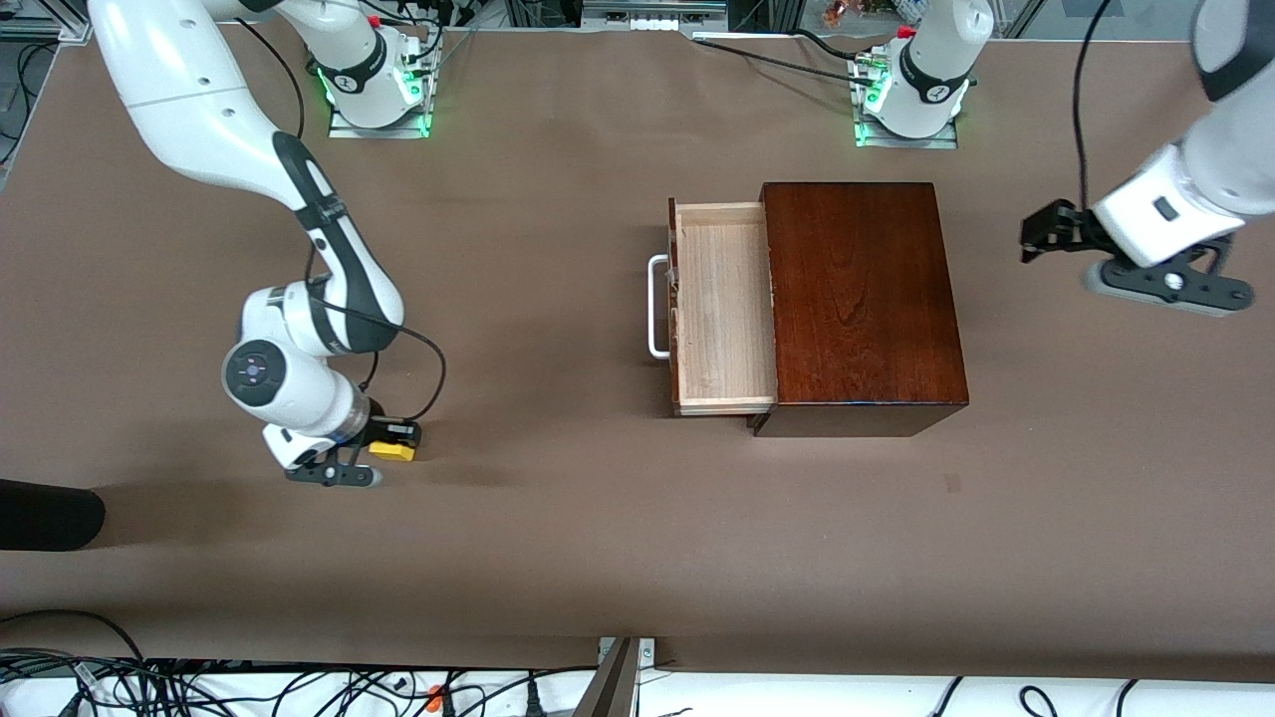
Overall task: Open drawer, take yellow block, close drawer
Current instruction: 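Set the block on the table while the left gripper reaches the drawer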
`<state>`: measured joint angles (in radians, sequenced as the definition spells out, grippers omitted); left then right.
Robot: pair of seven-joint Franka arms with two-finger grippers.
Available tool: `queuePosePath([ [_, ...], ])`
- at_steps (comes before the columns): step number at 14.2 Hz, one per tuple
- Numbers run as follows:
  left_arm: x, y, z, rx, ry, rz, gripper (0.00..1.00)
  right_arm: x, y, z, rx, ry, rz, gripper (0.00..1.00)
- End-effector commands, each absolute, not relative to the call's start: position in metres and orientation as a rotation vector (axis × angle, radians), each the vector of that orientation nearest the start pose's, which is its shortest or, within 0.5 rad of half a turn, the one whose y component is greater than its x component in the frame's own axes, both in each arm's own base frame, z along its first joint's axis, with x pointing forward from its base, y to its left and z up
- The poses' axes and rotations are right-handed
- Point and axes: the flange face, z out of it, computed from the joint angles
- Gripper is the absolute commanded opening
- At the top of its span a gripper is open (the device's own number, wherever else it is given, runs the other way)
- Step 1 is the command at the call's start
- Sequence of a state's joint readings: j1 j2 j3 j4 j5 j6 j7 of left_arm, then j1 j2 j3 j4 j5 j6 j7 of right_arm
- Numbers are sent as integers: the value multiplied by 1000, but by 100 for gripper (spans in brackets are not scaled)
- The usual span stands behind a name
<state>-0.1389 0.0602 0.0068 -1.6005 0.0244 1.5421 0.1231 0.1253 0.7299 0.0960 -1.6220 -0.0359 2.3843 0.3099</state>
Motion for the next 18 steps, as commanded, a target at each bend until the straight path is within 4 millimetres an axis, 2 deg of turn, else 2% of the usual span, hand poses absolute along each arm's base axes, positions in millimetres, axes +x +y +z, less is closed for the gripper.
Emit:
queuePosePath([
  [1,561,-131,587,-3056,561,181,100,682,155,205,-3080,165,-49,0],
  [2,556,-153,586,-3045,624,180,100,682,155,205,-3081,161,-51,0],
  [3,552,-169,585,-3037,688,178,100,682,154,204,-3081,167,-49,29],
  [4,551,-187,578,-3038,807,199,100,682,154,202,-3081,170,-46,89],
  [5,548,-201,578,-3039,943,197,100,683,151,203,-3086,151,-46,100],
  [7,552,-223,557,-3055,1133,255,100,684,145,209,-3093,139,-52,100],
  [10,549,-294,531,-3020,1378,198,100,687,121,253,-3123,129,-31,100],
  [12,550,-332,513,-2974,1514,102,100,687,92,287,-3154,133,-20,100],
  [13,556,-348,495,-2939,1616,46,100,687,76,303,-3165,121,-12,100],
  [14,554,-371,484,-2883,1724,-11,100,685,59,319,-3178,119,-1,100],
  [15,558,-388,461,-2814,1852,-36,100,682,37,339,-3192,153,13,100],
  [17,559,-419,434,-2609,2150,-76,100,673,6,381,-3206,207,24,100],
  [18,560,-429,423,-2532,2253,-83,100,665,-10,403,-3212,215,42,100],
])
